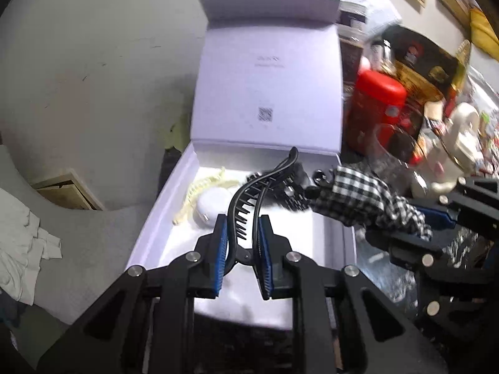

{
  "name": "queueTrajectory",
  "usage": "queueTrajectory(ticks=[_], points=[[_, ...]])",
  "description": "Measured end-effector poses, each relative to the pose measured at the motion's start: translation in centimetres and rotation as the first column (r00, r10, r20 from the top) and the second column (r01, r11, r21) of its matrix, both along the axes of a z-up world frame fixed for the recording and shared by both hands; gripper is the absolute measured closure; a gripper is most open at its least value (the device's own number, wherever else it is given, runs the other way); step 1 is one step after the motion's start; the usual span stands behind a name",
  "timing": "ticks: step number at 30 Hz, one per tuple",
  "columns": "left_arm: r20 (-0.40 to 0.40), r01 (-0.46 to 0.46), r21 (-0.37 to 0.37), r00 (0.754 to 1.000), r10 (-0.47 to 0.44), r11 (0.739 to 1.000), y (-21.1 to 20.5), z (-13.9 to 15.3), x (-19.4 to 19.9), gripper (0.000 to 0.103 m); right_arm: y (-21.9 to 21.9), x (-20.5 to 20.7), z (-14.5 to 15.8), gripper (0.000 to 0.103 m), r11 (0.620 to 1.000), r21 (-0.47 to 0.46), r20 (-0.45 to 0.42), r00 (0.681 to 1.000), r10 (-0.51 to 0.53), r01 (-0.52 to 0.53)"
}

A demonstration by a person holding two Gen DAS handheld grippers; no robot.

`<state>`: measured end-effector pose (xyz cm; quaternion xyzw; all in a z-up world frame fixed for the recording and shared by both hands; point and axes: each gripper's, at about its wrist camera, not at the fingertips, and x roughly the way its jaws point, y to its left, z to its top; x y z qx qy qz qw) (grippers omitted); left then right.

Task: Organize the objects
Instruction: 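Carry the scrunchie and curved clip with both tools down into the white box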

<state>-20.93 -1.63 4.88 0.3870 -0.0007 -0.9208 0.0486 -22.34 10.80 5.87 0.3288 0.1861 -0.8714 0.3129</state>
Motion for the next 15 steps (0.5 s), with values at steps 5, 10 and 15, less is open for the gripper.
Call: queueTrajectory(ticks=[5, 10, 15], points=[[-0.023, -0.084, -0.005, 0.996, 0.084, 0.996, -1.7, 0.4, -1.4, 0.085, -0.8, -1.6, 0.5, 0.083, 1.0, -0.019, -0.012, 1.0, -0.009, 0.008], [-0.011, -0.081, -0.014, 0.997, 0.081, 0.997, -2.4, -0.1, -2.7, 0.085, -1.4, -3.6, 0.4, 0.083, 0.999, -0.036, 0.009, 1.0, -0.014, 0.014], [0.017, -0.07, -0.028, 0.997, 0.071, 0.997, -2.9, -0.9, -3.7, 0.085, -2.0, -5.6, -0.5, 0.083, 0.999, -0.037, 0.032, 0.999, -0.031, 0.032]])
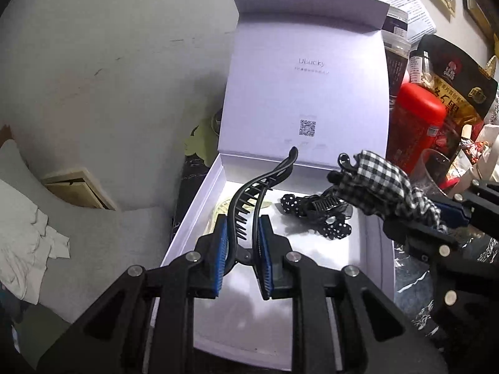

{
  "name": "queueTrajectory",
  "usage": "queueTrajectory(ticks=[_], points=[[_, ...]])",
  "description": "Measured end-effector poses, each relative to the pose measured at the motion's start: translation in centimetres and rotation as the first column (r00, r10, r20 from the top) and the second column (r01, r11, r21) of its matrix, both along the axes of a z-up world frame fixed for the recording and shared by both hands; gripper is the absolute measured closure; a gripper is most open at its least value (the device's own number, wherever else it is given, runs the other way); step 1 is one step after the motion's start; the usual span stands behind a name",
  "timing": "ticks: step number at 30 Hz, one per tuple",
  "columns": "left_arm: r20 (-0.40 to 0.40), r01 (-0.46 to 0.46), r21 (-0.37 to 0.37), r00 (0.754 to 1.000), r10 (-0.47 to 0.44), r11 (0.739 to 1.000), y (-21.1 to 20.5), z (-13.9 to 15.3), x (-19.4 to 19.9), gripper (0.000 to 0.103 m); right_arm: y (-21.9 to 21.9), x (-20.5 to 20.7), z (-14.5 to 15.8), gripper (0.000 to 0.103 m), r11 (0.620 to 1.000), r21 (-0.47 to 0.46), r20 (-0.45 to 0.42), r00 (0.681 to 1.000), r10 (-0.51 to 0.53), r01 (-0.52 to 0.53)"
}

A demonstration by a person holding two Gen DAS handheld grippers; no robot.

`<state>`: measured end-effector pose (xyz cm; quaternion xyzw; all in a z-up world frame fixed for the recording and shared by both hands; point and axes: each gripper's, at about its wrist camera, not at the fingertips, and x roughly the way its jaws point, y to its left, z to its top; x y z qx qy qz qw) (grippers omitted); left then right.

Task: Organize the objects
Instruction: 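Carry the scrunchie and curved clip with both tools down into the white box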

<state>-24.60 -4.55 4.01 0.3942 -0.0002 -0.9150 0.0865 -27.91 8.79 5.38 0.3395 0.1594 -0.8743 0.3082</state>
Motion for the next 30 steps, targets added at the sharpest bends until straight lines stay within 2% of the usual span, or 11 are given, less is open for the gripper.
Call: queueTrajectory(ticks=[13, 17, 23, 30], points=[[0.071, -0.011, 0.027, 0.997, 0.009, 1.0, -2.0, -2.3, -3.5, 0.085, -1.3, -4.4, -1.3, 0.083, 1.0, 0.023, 0.042, 0.999, -0.007, 0.006], [0.093, 0.0, 0.059, 0.996, -0.005, 0.998, -2.5, -3.0, -4.5, 0.085, -1.5, -5.5, -1.8, 0.083, 1.0, 0.002, 0.078, 0.997, 0.022, -0.022], [0.13, 0.029, 0.109, 0.991, -0.043, 0.994, -2.6, -4.4, -6.0, 0.085, -1.4, -7.2, -2.3, 0.082, 1.0, 0.021, 0.079, 0.997, 0.01, -0.011], [0.151, 0.025, 0.12, 0.988, -0.044, 0.993, -2.9, -5.3, -7.0, 0.085, -1.4, -7.9, -3.5, 0.082, 1.0, 0.02, 0.122, 0.993, 0.001, -0.003]])
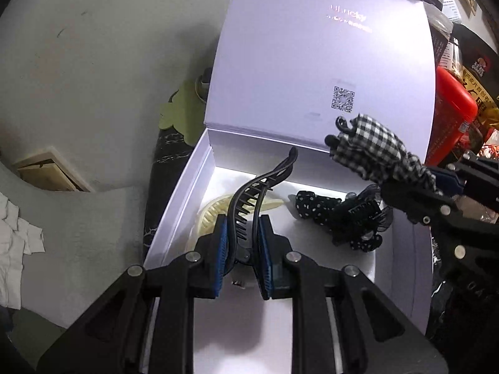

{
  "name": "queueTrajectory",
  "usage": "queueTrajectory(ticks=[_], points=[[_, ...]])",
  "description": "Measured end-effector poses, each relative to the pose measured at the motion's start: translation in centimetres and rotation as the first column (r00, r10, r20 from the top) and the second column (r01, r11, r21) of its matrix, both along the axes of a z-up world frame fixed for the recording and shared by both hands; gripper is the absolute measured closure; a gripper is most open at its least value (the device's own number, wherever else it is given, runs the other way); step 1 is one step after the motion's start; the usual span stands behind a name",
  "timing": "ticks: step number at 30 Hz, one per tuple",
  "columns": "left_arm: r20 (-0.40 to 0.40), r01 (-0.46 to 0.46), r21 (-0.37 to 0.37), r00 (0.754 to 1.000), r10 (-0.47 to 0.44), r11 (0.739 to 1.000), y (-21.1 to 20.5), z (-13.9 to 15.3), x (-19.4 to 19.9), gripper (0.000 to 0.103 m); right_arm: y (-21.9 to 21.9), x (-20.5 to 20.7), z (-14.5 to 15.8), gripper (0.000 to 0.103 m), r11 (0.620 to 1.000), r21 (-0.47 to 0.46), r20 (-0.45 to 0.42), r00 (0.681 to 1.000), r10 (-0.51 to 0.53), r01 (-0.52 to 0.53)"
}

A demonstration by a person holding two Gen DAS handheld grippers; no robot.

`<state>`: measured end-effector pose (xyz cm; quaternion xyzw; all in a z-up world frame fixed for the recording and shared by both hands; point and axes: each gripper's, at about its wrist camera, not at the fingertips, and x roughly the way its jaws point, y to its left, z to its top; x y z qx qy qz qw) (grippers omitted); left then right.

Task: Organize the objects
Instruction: 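Carry the scrunchie and curved clip with both tools down into the white box, then open the right tool to drop the scrunchie while the left tool releases the curved clip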

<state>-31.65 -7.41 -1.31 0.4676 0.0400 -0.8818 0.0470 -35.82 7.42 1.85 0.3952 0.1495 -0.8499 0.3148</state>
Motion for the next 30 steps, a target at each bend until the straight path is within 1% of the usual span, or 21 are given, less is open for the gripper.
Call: queueTrajectory(ticks=[3, 6, 11, 13, 21, 24, 26, 28, 30], points=[[0.001, 0.001, 0.006, 1.0, -0.001, 1.0, 0.0, -0.2, -0.2, 0.085, -0.6, -0.2, -0.2, 0.082, 1.0, -0.003, 0.019, 1.0, 0.009, -0.009], [0.002, 0.003, 0.012, 1.0, -0.003, 1.0, 0.0, -0.2, -0.3, 0.085, -0.9, -0.7, -1.0, 0.082, 1.0, 0.003, 0.045, 0.999, 0.008, -0.008], [-0.004, 0.02, 0.014, 1.0, -0.02, 1.0, 0.2, -0.3, 0.1, 0.085, -1.7, -0.7, -2.3, 0.082, 0.999, 0.046, 0.038, 0.999, -0.001, -0.001], [-0.011, 0.03, 0.023, 0.999, -0.03, 0.999, 0.2, -0.3, 0.2, 0.085, -1.9, -0.7, -2.5, 0.082, 1.0, 0.019, 0.053, 0.999, 0.003, -0.004], [-0.025, 0.033, 0.034, 0.999, -0.032, 0.999, 0.3, -0.5, 0.3, 0.085, -1.7, -0.6, -2.6, 0.081, 1.0, 0.008, 0.052, 0.999, -0.003, 0.002], [-0.028, 0.032, 0.042, 0.999, -0.031, 0.999, 0.4, -0.7, 0.2, 0.084, -1.8, -0.8, -2.7, 0.075, 1.0, 0.004, 0.058, 0.998, -0.014, 0.014], [-0.031, 0.023, 0.045, 0.999, -0.021, 0.999, 0.3, -0.8, 0.1, 0.081, -1.4, -0.9, -2.7, 0.062, 1.0, -0.005, 0.063, 0.998, -0.029, 0.03], [-0.028, 0.012, 0.044, 1.0, -0.01, 0.999, 0.3, -0.8, 0.1, 0.075, -1.3, -1.1, -2.7, 0.061, 0.999, -0.012, 0.071, 0.997, -0.04, 0.041], [-0.024, 0.002, 0.03, 1.0, -0.001, 1.0, 0.4, -0.8, 0.1, 0.073, -1.2, -0.9, -2.5, 0.061, 0.999, -0.009, 0.054, 0.997, -0.052, 0.052]])
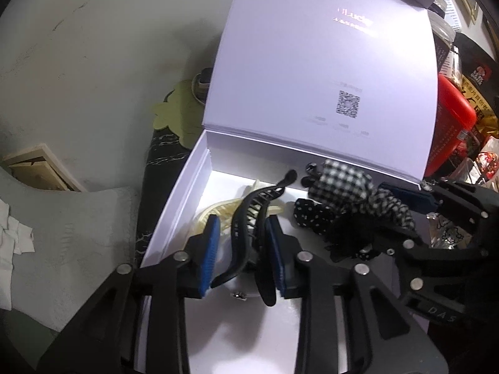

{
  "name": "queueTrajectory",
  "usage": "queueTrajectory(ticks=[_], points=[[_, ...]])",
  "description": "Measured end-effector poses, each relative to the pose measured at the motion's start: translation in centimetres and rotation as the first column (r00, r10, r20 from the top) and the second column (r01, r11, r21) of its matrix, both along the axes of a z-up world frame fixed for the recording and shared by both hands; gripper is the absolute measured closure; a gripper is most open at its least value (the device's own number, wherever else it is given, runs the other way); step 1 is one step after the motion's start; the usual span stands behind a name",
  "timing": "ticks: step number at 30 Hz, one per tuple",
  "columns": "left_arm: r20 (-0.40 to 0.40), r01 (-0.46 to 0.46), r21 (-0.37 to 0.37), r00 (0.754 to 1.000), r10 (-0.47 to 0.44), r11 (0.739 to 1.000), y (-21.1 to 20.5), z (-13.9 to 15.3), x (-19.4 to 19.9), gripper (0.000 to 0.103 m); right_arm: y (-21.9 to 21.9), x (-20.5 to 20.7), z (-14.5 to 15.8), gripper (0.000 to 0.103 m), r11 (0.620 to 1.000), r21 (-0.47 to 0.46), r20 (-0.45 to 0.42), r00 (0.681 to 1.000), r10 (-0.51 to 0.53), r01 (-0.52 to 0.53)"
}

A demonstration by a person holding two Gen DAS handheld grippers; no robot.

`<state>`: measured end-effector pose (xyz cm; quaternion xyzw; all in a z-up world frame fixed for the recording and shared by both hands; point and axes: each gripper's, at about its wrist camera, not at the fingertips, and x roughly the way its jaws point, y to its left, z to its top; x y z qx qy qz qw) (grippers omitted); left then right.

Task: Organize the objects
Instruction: 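Open the right tool to drop the scrunchie while the left tool releases the curved clip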

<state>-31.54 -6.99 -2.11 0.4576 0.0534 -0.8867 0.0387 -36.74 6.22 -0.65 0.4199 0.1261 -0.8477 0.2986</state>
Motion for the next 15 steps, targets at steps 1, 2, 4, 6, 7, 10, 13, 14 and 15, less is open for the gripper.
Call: queueTrajectory(ticks=[1, 2, 4, 6, 7, 10, 13, 14, 15], points=[[-0.001, -0.002, -0.008, 1.0, 0.002, 1.0, 0.1, 0.1, 0.0, 0.072, 0.0, 0.1, 0.2, 0.061, 1.0, -0.001, -0.008, 1.0, -0.003, 0.003], [-0.008, -0.005, -0.015, 1.0, 0.005, 1.0, 0.2, 0.2, 0.2, 0.072, 0.1, 0.3, 0.4, 0.061, 1.0, -0.003, -0.018, 1.0, -0.005, 0.005], [-0.016, -0.014, -0.022, 1.0, 0.014, 1.0, 0.3, 0.5, 0.3, 0.071, 0.0, 0.6, 0.9, 0.061, 1.0, -0.005, -0.046, 0.999, -0.011, 0.01], [-0.024, -0.013, -0.034, 1.0, 0.012, 0.999, 0.7, 0.9, 0.6, 0.069, 0.1, 1.0, 1.4, 0.061, 1.0, -0.003, -0.066, 0.998, -0.015, 0.015], [-0.022, -0.013, -0.04, 1.0, 0.012, 0.999, 0.9, 1.0, 0.0, 0.069, 0.2, 1.3, 1.7, 0.061, 1.0, -0.005, -0.075, 0.997, -0.019, 0.019], [-0.035, -0.025, -0.055, 0.999, 0.023, 0.998, 1.4, 1.8, 0.5, 0.068, 0.5, 2.2, 2.7, 0.061, 1.0, -0.002, -0.105, 0.994, -0.015, 0.014], [-0.057, -0.04, -0.062, 0.998, 0.036, 0.997, 1.8, 2.8, 1.5, 0.06, 0.6, 2.8, 3.4, 0.061, 1.0, -0.007, -0.11, 0.994, -0.017, 0.016], [-0.06, -0.054, -0.064, 0.997, 0.05, 0.996, 1.8, 3.0, 1.7, 0.058, 0.8, 3.0, 3.8, 0.061, 1.0, -0.013, -0.106, 0.994, -0.021, 0.019], [-0.065, -0.069, -0.069, 0.996, 0.064, 0.995, 1.2, 3.5, 1.8, 0.057, 1.0, 3.1, 4.1, 0.061, 0.999, -0.026, -0.102, 0.994, -0.028, 0.026]])
